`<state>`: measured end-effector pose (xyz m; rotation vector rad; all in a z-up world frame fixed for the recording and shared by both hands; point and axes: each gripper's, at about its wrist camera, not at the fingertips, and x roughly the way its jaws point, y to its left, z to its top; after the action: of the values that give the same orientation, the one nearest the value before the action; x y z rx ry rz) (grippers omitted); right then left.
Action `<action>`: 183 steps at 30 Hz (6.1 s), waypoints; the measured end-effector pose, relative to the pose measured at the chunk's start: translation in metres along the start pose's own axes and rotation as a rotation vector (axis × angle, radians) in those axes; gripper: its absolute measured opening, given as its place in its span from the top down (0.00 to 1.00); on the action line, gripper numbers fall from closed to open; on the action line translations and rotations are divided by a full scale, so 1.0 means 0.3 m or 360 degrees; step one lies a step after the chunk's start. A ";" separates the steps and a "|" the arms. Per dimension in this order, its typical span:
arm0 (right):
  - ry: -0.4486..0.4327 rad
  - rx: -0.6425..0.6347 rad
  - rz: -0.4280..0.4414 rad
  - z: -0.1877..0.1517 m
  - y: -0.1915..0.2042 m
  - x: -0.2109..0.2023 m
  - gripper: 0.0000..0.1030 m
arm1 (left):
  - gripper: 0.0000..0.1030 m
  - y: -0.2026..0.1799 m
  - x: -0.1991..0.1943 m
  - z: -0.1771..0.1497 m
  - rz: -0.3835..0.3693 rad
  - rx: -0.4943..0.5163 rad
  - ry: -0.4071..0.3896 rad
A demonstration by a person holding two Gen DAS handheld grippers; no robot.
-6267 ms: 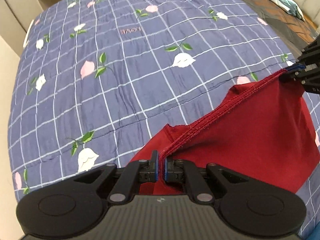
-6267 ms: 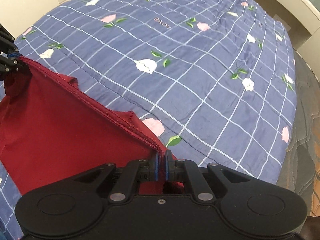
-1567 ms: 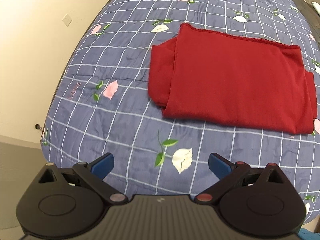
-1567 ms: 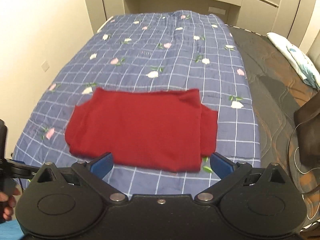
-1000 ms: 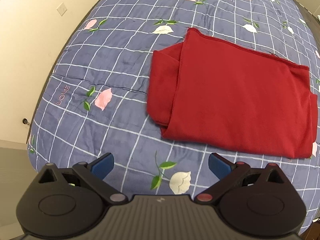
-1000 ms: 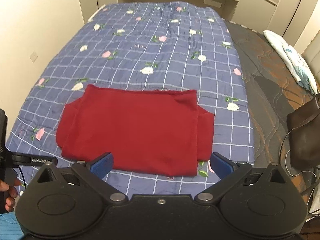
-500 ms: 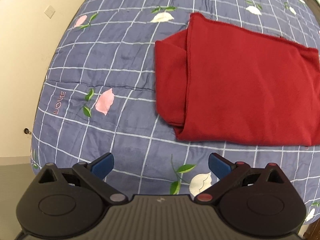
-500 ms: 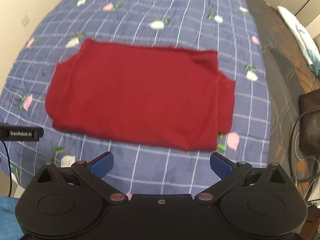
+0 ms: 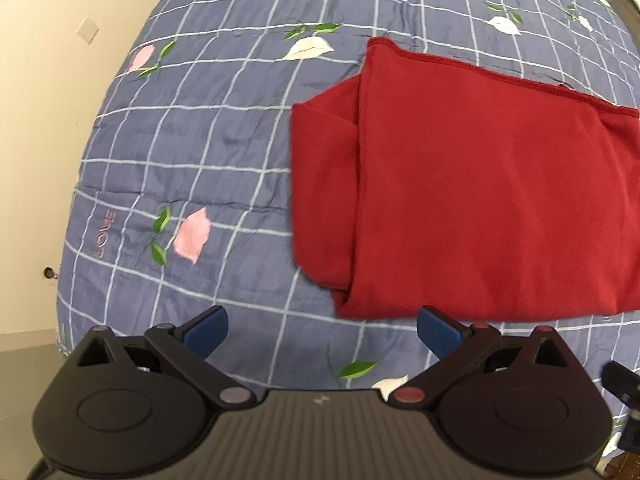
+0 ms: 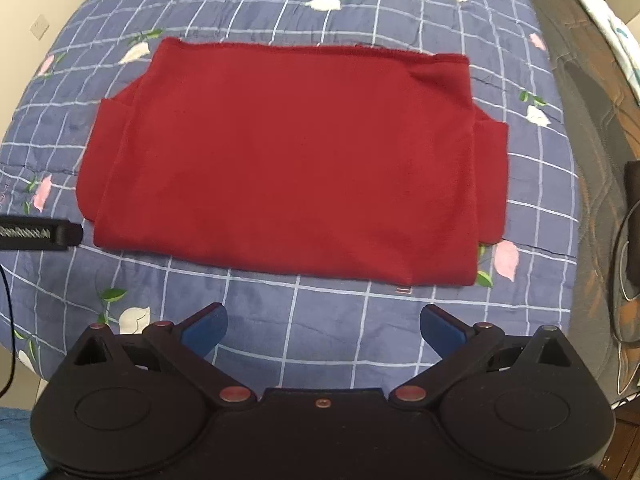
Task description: Fold small clothes
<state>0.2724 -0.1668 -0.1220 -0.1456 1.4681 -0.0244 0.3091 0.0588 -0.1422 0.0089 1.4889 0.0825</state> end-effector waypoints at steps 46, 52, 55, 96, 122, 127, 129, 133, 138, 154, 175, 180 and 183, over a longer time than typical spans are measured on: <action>0.0054 -0.0041 -0.0052 0.187 -0.029 0.420 0.01 | 0.01 0.078 0.174 0.048 -0.0125 -0.0372 0.0172; 0.0035 -0.0052 -0.0065 0.170 -0.024 0.419 0.01 | 0.01 0.109 0.173 0.059 -0.0209 -0.0451 0.0074; 0.0017 -0.0053 -0.0078 0.154 -0.018 0.427 0.01 | 0.01 0.128 0.175 0.074 -0.0212 -0.0475 0.0018; -0.0257 -0.0003 -0.0111 0.009 -0.022 0.419 0.01 | 0.01 0.094 0.295 0.231 -0.0246 -0.0235 0.0008; -0.0307 0.0004 -0.0083 -0.016 -0.032 0.413 0.01 | 0.36 0.061 0.290 0.252 -0.0309 -0.0234 0.0011; -0.0303 0.0011 -0.0075 -0.018 -0.035 0.414 0.01 | 0.57 0.062 0.273 0.247 -0.0293 -0.0242 -0.0002; -0.0295 0.0029 -0.0066 -0.020 -0.039 0.416 0.01 | 0.73 0.061 0.256 0.245 -0.0302 -0.0238 -0.0017; -0.0264 0.0058 -0.0046 -0.016 -0.046 0.422 0.01 | 0.91 0.043 0.217 0.242 -0.0313 -0.0216 -0.0055; -0.0165 0.0001 -0.0005 0.019 -0.055 0.422 0.01 | 0.93 0.003 0.156 0.239 -0.0322 -0.0151 -0.0130; -0.0180 -0.0199 0.0026 0.120 -0.098 0.271 0.01 | 0.94 -0.091 0.015 0.201 -0.0285 -0.0167 -0.0270; -0.0266 -0.0221 0.0070 -0.005 -0.455 0.233 0.01 | 0.96 -0.619 -0.220 0.177 -0.0351 0.0028 -0.0416; -0.0191 -0.0057 -0.0005 -0.104 -0.648 0.273 0.01 | 0.96 -0.868 -0.207 0.162 -0.0372 0.0219 -0.0380; -0.0145 0.0055 -0.0051 -0.177 -0.755 0.296 0.01 | 0.96 -0.998 -0.168 0.146 -0.0369 0.0319 -0.0331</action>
<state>0.2452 -0.4051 -0.1892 -0.1403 1.3739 -0.0681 0.3637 -0.2407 -0.1054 0.0062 1.2761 -0.2487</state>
